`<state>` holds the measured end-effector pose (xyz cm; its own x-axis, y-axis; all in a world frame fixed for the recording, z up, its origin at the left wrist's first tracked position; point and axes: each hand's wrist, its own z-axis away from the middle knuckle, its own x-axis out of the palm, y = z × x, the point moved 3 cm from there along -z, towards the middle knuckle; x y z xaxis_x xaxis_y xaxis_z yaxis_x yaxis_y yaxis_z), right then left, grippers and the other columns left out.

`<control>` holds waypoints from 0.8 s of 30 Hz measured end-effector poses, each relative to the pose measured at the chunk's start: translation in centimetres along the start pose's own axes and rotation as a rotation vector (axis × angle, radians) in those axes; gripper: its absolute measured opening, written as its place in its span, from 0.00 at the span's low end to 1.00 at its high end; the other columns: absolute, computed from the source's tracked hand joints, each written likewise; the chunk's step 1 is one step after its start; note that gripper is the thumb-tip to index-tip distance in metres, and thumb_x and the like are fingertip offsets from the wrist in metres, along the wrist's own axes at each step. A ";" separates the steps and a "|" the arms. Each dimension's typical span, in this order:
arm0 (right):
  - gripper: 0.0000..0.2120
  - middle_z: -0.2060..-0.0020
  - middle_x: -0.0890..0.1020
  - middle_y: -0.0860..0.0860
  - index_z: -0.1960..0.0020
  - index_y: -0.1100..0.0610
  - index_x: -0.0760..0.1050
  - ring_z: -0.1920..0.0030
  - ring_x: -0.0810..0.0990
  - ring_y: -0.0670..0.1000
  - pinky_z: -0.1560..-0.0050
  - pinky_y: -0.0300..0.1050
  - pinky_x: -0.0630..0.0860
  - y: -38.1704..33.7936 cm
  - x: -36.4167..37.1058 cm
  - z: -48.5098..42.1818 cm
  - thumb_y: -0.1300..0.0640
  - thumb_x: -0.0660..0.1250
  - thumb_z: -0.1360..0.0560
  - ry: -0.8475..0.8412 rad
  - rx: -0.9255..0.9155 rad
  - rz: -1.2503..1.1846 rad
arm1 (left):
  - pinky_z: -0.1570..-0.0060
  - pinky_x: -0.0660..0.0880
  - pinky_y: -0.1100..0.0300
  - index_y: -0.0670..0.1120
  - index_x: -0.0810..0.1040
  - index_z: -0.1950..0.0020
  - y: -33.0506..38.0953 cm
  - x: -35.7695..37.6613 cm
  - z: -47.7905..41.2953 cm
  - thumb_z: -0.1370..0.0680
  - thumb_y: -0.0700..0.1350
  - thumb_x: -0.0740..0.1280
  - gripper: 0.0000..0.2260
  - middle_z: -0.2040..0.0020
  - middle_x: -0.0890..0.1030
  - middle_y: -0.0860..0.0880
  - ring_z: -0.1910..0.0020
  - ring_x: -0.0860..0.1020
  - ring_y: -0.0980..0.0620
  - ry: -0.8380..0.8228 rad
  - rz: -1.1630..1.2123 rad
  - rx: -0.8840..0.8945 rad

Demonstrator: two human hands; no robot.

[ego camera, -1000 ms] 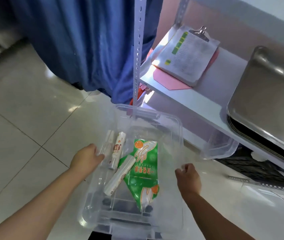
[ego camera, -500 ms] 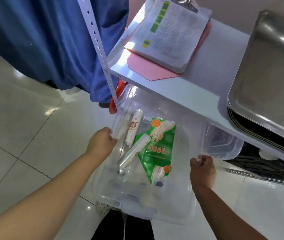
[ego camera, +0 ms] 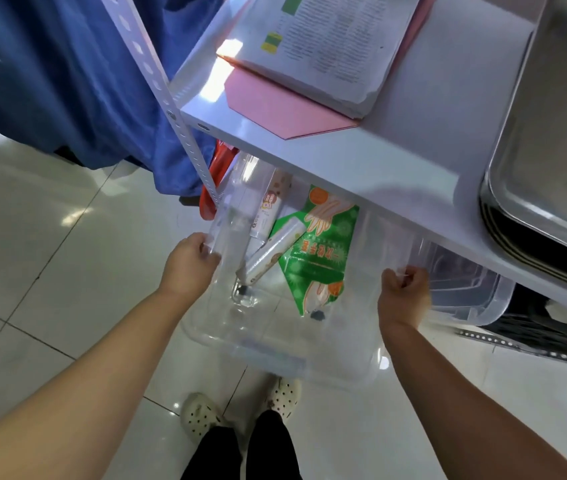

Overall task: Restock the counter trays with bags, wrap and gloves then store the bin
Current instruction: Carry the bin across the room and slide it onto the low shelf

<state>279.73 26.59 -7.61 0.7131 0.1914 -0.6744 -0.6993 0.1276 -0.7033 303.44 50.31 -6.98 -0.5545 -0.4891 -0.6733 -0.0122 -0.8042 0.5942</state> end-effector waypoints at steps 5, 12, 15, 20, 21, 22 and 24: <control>0.06 0.72 0.70 0.43 0.59 0.55 0.69 0.73 0.68 0.41 0.77 0.27 0.63 -2.4 1.6 -2.0 0.61 0.66 0.30 0.021 0.007 -0.059 | 0.61 0.68 0.56 0.43 0.72 0.56 -3.6 -0.1 2.5 0.23 0.46 0.61 0.06 0.63 0.76 0.45 0.62 0.74 0.42 0.095 -0.057 -0.059; 0.06 0.70 0.71 0.44 0.58 0.55 0.70 0.71 0.69 0.42 0.63 0.39 0.64 -2.8 1.9 -2.4 0.57 0.67 0.28 -0.021 0.039 -0.029 | 0.76 0.77 0.65 0.37 0.70 0.53 -3.1 0.2 1.7 0.22 0.40 0.58 0.06 0.63 0.77 0.39 0.70 0.77 0.43 0.115 0.357 -0.242; 0.07 0.63 0.76 0.49 0.54 0.56 0.73 0.65 0.73 0.49 0.60 0.42 0.68 -1.6 0.0 -0.4 0.54 0.68 0.27 -0.074 0.015 0.020 | 0.78 0.77 0.65 0.38 0.69 0.53 -2.5 0.2 1.5 0.21 0.39 0.58 0.05 0.66 0.74 0.42 0.71 0.75 0.44 0.082 0.437 -0.254; 0.04 0.59 0.79 0.50 0.54 0.55 0.74 0.64 0.75 0.46 0.59 0.46 0.73 0.9 -5.7 2.8 0.55 0.66 0.27 0.087 -0.007 0.034 | 0.68 0.80 0.54 0.38 0.68 0.53 -2.2 0.3 1.3 0.22 0.40 0.58 0.05 0.66 0.73 0.44 0.71 0.76 0.43 0.053 0.414 -0.271; 0.02 0.60 0.78 0.51 0.56 0.54 0.73 0.64 0.74 0.46 0.58 0.48 0.75 1.1 -6.8 3.1 0.56 0.65 0.27 0.142 0.022 0.024 | 0.65 0.80 0.52 0.38 0.68 0.53 -2.1 0.3 1.1 0.22 0.41 0.58 0.05 0.66 0.73 0.44 0.71 0.76 0.44 0.047 0.417 -0.280; 0.02 0.60 0.77 0.51 0.57 0.54 0.72 0.64 0.73 0.45 0.58 0.47 0.75 1.1 -7.7 3.2 0.57 0.65 0.27 0.201 0.035 0.012 | 0.64 0.80 0.51 0.39 0.68 0.53 -1.9 0.3 0.9 0.22 0.41 0.58 0.05 0.65 0.73 0.43 0.71 0.76 0.44 0.040 0.430 -0.288; 0.05 0.58 0.72 0.52 0.58 0.56 0.68 0.64 0.70 0.41 0.58 0.37 0.71 0.8 -9.0 3.2 0.58 0.65 0.28 0.321 0.024 -0.020 | 0.73 0.80 0.57 0.39 0.67 0.52 -1.3 0.5 0.5 0.22 0.40 0.58 0.04 0.63 0.73 0.42 0.70 0.76 0.44 0.007 0.480 -0.297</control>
<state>272.60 28.04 -1.33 0.7029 -0.1273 -0.6998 -0.6835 0.1518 -0.7140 302.78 51.25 -7.92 -0.4345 -0.8247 -0.3620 0.4748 -0.5513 0.6861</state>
